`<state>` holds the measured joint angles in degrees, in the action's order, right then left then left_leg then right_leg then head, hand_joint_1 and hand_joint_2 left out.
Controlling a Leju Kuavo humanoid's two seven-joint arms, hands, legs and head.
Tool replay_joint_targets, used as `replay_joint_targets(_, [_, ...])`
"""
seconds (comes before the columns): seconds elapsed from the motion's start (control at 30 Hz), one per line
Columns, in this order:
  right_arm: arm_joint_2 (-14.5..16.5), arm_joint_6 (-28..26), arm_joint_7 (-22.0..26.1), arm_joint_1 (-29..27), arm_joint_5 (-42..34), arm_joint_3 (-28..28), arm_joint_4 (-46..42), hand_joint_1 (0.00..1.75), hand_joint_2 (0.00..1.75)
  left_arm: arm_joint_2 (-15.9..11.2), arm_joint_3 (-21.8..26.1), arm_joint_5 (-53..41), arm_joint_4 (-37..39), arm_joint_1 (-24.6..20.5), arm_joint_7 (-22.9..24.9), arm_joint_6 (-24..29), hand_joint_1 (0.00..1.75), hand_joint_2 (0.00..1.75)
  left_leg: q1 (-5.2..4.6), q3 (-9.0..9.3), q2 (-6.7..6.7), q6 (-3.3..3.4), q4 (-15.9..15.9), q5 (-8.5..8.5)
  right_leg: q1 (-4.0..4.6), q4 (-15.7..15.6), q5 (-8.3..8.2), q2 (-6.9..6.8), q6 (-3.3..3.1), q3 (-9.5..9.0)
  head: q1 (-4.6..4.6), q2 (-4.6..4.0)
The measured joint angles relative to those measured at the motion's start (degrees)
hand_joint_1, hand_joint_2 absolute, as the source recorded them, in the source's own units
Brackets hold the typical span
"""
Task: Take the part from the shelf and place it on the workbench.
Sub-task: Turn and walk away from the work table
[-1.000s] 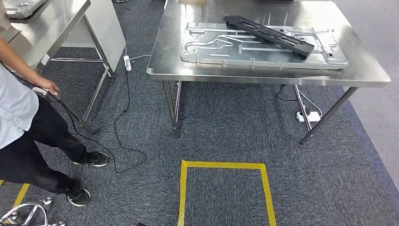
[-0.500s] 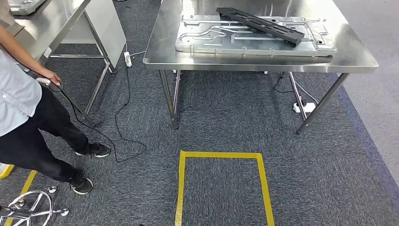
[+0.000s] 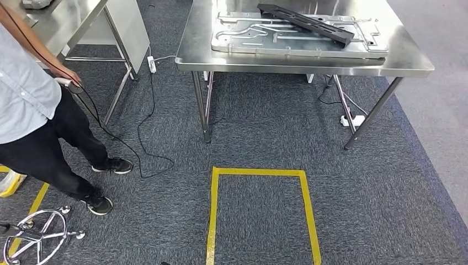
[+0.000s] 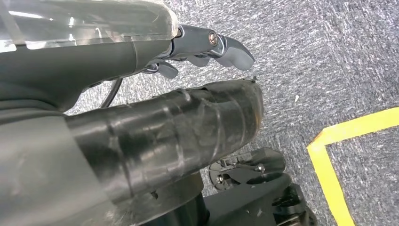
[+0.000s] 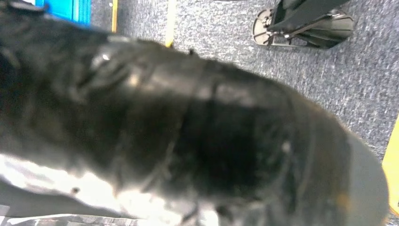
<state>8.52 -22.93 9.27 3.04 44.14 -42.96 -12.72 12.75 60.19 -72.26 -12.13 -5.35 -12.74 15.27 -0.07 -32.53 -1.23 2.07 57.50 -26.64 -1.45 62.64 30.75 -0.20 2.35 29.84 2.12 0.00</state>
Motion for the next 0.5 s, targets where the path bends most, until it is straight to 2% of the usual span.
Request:
replay_joint_targets(0.03, [0.0, 0.0, 0.0, 0.0, 0.0, 0.0, 0.0, 0.0, 0.0, 0.0, 0.0, 0.0, 0.0, 0.0, -0.1, 0.0, 0.0, 0.0, -0.05, -0.53, 0.01, -0.32, 0.5, 0.13, 0.1, -2.7, 0.53, 0.03, -0.21, -1.47, -0.01, 0.0])
replay_joint_targets(0.07, [0.0, 0.1, 0.0, 0.0, 0.1, 0.0, 0.0, 0.0, 0.0, 0.0, 0.0, 0.0, 0.0, 0.0, -0.1, 0.1, 0.0, 0.0, -0.13, -0.85, 0.01, -0.69, 0.8, 0.32, 0.25, -4.0, 1.17, 0.08, -0.56, -1.92, -0.04, 0.0])
replay_joint_targets(0.13, [0.0, 0.1, 0.0, -0.1, 0.1, 0.0, 0.0, 0.0, 0.0, 0.0, 0.0, 0.0, 0.0, 0.0, -0.1, 0.1, 0.0, 0.0, -0.1, -1.04, 0.02, -1.42, 1.0, 0.74, 0.35, -4.3, 0.91, 0.05, -1.62, -1.41, -0.05, 0.0])
replay_joint_targets(0.17, [0.0, 0.1, -0.1, -0.1, 0.1, 0.0, 0.0, 0.0, 0.0, 0.0, 0.0, 0.0, 0.0, 0.0, -0.1, 0.2, 0.0, 0.0, 0.02, -1.29, 0.12, -1.79, 1.4, 0.38, 0.33, -4.4, 0.57, 0.0, -2.18, -1.21, -0.05, 0.0])
replay_joint_targets(0.2, [0.0, 0.1, -0.1, -0.1, 0.1, 0.0, 0.0, 0.0, 0.0, 0.0, 0.0, 0.0, 0.0, 0.1, -0.1, 0.2, 0.0, 0.0, 0.14, -1.82, 0.26, -2.1, 2.5, -0.69, 0.32, -4.5, 0.22, -0.07, -2.72, -0.96, -0.05, 0.0])
replay_joint_targets(0.27, [0.0, 0.3, -0.2, -0.1, 0.1, 0.0, 0.0, 0.0, 0.0, 0.0, 0.0, 0.1, 0.0, 0.1, -0.1, 0.2, 0.0, 0.0, 0.33, -4.14, 0.54, -2.61, 8.4, -5.08, 0.44, -4.5, -0.46, -0.19, -3.42, -0.2, -0.08, 0.0])
replay_joint_targets(0.3, [0.0, 0.4, -0.2, -0.1, 0.1, 0.0, 0.0, 0.0, 0.0, 0.0, 0.0, 0.1, 0.0, 0.1, -0.1, 0.2, 0.0, 0.0, 0.36, -5.57, 0.6, -2.76, 12.4, -7.36, 0.58, -4.5, -0.74, -0.2, -3.57, 0.24, -0.09, 0.0])
replay_joint_targets(0.33, [0.0, 0.6, -0.2, -0.1, 0.1, 0.0, 0.0, 0.0, 0.0, 0.0, 0.0, 0.1, 0.0, 0.1, -0.1, 0.2, 0.0, 0.0, 0.38, -6.69, 0.62, -2.82, 15.8, -8.96, 0.75, -4.4, -0.99, -0.21, -3.64, 0.68, -0.08, 0.0])
replay_joint_targets(0.37, [0.0, 0.7, -0.3, -0.2, 0.1, 0.0, 0.0, 0.0, 0.0, 0.0, 0.0, 0.1, 0.0, 0.2, -0.1, 0.2, 0.0, 0.0, 0.37, -6.96, 0.63, -2.76, 17.6, -9.33, 0.89, -4.3, -1.18, -0.19, -3.68, 1.06, -0.09, 0.0])
replay_joint_targets(0.4, [0.0, 0.7, -0.3, -0.2, 0.1, 0.0, 0.0, 0.0, 0.0, 0.0, 0.0, 0.2, 0.0, 0.2, -0.1, 0.2, 0.0, 0.0, 0.34, -6.16, 0.64, -2.57, 17.1, -8.57, 1.03, -4.2, -1.32, -0.1, -3.69, 1.33, -0.09, 0.0])
replay_joint_targets(0.43, [0.0, 0.8, -0.4, -0.2, 0.1, 0.0, 0.0, 0.0, 0.0, 0.0, 0.0, 0.2, 0.0, 0.2, -0.1, 0.2, 0.0, 0.0, 0.24, -4.21, 0.73, -2.21, 14.4, -6.85, 1.15, -4.1, -1.4, 0.05, -3.69, 1.48, -0.09, 0.0])
replay_joint_targets(0.5, [0.1, 0.8, -0.4, -0.2, 0.1, 0.0, 0.0, 0.0, 0.0, -0.1, 0.0, 0.2, 0.0, 0.2, -0.1, 0.3, 0.0, 0.0, -0.09, 0.93, 1.52, -1.04, 6.0, -3.56, 1.34, -4.0, -1.55, 0.39, -3.56, 1.61, -0.07, 0.0])
